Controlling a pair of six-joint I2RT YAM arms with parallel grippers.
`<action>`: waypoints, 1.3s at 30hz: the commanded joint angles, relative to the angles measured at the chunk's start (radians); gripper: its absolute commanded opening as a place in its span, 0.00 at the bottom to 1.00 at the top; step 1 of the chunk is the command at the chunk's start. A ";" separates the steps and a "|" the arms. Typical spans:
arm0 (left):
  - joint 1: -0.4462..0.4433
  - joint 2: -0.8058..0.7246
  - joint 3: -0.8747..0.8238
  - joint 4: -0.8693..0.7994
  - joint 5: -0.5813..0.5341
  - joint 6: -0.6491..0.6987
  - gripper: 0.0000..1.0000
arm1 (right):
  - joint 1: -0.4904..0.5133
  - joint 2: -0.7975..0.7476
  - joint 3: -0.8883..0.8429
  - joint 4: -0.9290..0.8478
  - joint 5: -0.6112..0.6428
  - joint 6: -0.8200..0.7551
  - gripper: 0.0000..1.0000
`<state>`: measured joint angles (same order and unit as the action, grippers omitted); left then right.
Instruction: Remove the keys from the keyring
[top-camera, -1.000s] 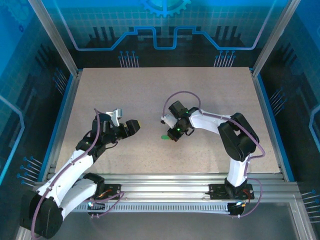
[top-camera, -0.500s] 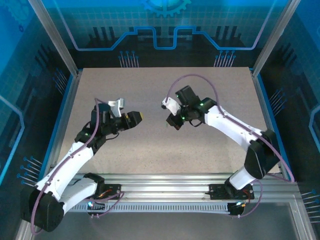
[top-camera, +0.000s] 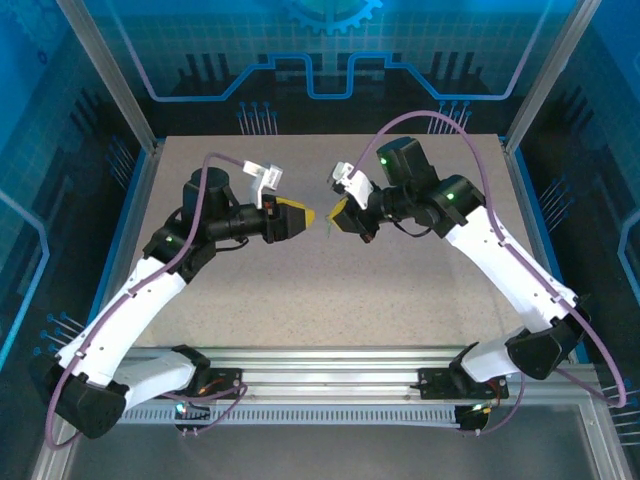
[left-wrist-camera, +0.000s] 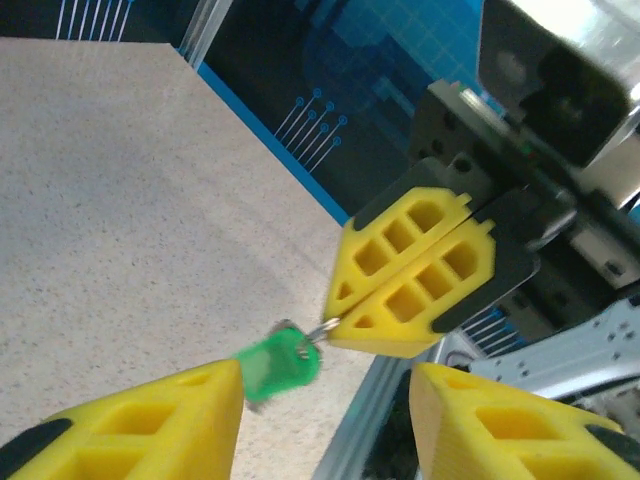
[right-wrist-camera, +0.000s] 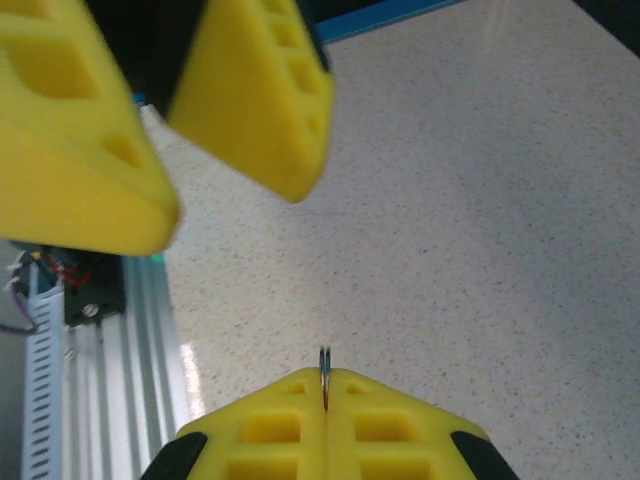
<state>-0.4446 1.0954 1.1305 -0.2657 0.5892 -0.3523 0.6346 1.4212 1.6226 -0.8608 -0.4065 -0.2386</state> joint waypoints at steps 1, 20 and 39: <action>-0.003 -0.004 -0.016 0.029 0.068 0.085 0.52 | 0.010 -0.039 0.043 -0.078 -0.086 -0.017 0.05; -0.050 -0.055 -0.159 0.431 0.303 0.090 0.38 | -0.030 -0.093 0.065 -0.053 -0.279 0.017 0.07; -0.106 -0.007 -0.130 0.464 0.281 0.111 0.41 | -0.027 -0.117 0.055 -0.013 -0.347 0.033 0.07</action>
<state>-0.5419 1.0836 0.9825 0.1635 0.8650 -0.2550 0.6140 1.3327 1.6627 -0.8890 -0.7151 -0.2176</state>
